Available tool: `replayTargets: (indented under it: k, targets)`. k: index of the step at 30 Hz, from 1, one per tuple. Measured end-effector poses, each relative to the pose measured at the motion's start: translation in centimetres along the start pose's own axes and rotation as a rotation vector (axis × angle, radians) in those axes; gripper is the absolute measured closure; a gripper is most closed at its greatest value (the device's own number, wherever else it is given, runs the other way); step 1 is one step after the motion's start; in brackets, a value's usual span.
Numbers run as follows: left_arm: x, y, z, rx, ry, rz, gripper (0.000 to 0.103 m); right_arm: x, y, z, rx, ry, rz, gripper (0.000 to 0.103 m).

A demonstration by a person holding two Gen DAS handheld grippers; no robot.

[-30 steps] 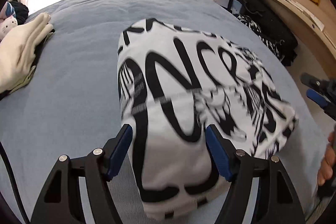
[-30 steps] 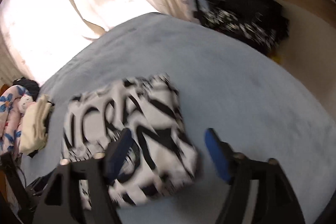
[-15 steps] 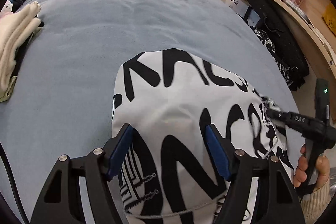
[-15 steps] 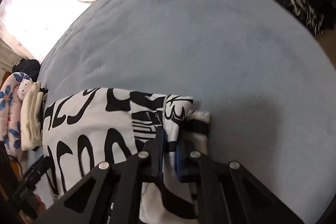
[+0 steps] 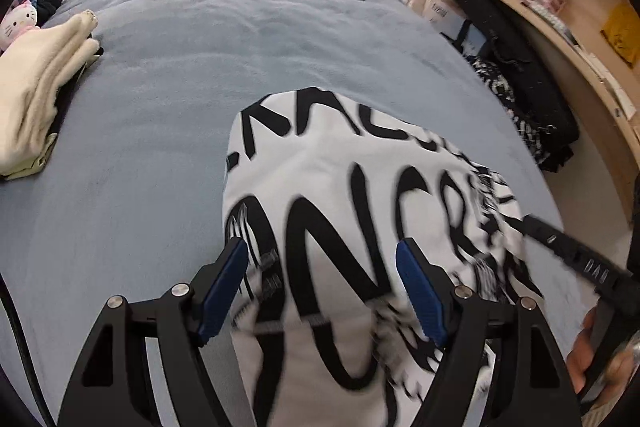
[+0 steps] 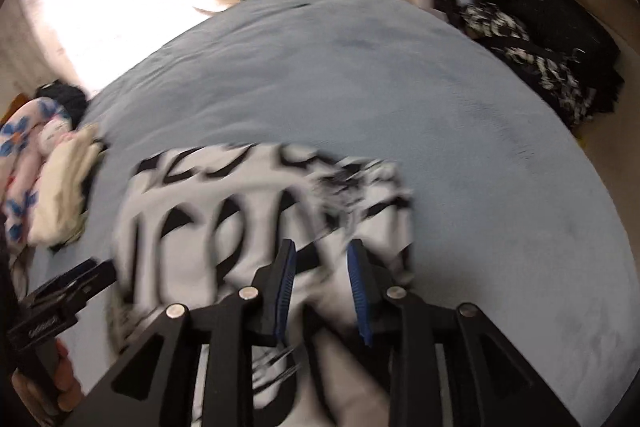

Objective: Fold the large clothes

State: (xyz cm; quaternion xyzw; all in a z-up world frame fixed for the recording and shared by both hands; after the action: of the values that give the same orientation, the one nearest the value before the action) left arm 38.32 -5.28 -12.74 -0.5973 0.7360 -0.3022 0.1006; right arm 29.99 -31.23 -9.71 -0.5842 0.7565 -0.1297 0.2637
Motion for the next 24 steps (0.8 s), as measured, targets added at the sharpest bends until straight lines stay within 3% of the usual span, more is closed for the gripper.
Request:
replayTargets:
  k: [5,8,10,16,21,23,24]
  targets:
    - [0.7,2.7,-1.7,0.026,-0.004,-0.016,0.028,-3.3,4.3,0.8,-0.084,-0.073,-0.066,0.076]
    - [0.6,4.9,-0.9,-0.007,-0.015,-0.011,0.028,-2.6,6.8,2.6,-0.143,-0.021,-0.084,0.076]
    - [-0.2,6.5,-0.2,-0.032,-0.062,-0.004,0.028,-1.5,7.4,2.2,-0.123,0.011,-0.082,0.076]
    - [-2.3,8.5,-0.9,-0.004,0.004,-0.075,0.024,2.5,8.2,-1.6,-0.022,0.018,0.008,0.076]
    - [-2.2,8.7,-0.9,-0.003,-0.032,-0.073,0.020,1.7,9.1,-1.3,0.003,0.077,-0.039,0.076]
    - [-1.9,8.7,-1.0,0.005,-0.055,-0.054,0.019,1.3,9.3,-1.4,0.010,0.100,-0.065,0.072]
    - [-1.8,8.7,-1.0,0.009,-0.063,-0.044,0.019,1.2,9.3,-1.4,0.009,0.091,-0.067,0.065]
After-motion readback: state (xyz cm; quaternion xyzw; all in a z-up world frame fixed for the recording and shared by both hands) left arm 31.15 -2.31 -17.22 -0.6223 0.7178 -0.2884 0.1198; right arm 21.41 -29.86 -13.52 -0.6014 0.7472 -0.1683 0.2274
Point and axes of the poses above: each gripper's, at about its wrist camera, not at the fingertips, and z roughly the way its jaws point, x to its right, y to its underside, the point moved 4 cm from there along z, roughly the way its jaws point, and after that the axes turned 5 degrees about z, right-handed, at the moved point
